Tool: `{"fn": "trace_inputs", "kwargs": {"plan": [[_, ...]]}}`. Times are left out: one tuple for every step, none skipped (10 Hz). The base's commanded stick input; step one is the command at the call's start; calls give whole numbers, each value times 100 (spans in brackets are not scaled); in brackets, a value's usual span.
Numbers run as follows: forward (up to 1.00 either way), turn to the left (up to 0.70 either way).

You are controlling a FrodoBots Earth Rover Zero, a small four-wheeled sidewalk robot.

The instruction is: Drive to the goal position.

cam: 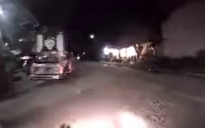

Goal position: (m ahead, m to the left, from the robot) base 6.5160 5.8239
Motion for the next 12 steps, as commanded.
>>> {"fn": "trace_inputs", "kwargs": {"plan": [[100,0],[100,0],[100,0],[100,0],[100,0],[100,0],[100,0],[100,0],[100,0],[100,0],[100,0],[100,0]]}}
